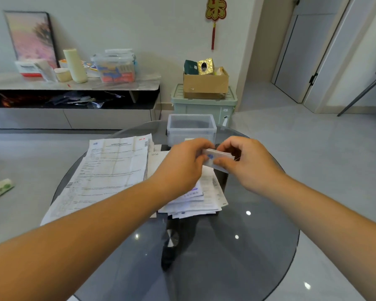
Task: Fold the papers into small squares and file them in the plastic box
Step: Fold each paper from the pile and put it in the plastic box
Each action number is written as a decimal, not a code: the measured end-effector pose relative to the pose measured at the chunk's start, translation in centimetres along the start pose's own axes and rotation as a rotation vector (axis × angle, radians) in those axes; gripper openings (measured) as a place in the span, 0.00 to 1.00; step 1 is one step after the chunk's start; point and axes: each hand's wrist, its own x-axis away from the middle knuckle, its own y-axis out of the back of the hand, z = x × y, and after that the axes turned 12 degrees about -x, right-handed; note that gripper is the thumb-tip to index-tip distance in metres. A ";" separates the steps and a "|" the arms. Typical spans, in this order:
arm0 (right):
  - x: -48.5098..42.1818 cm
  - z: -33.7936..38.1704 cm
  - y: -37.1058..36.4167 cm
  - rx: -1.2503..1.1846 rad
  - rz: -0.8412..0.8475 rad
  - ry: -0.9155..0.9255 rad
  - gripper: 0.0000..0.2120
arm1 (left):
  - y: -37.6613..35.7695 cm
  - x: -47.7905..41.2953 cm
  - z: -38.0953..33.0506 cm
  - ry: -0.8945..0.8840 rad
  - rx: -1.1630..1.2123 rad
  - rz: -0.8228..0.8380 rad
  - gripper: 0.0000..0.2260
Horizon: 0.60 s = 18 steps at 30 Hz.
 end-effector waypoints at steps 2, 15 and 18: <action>-2.1 0.5 -0.8 -0.001 0.008 0.017 0.04 | 1.1 -1.5 1.0 0.021 -0.023 -0.033 0.09; -14.6 -1.0 -3.6 0.164 0.085 0.165 0.03 | 3.6 -11.6 7.7 0.064 -0.150 -0.125 0.06; -17.3 -1.5 -4.0 0.224 0.097 0.177 0.03 | 3.6 -13.6 9.2 0.068 -0.198 -0.096 0.06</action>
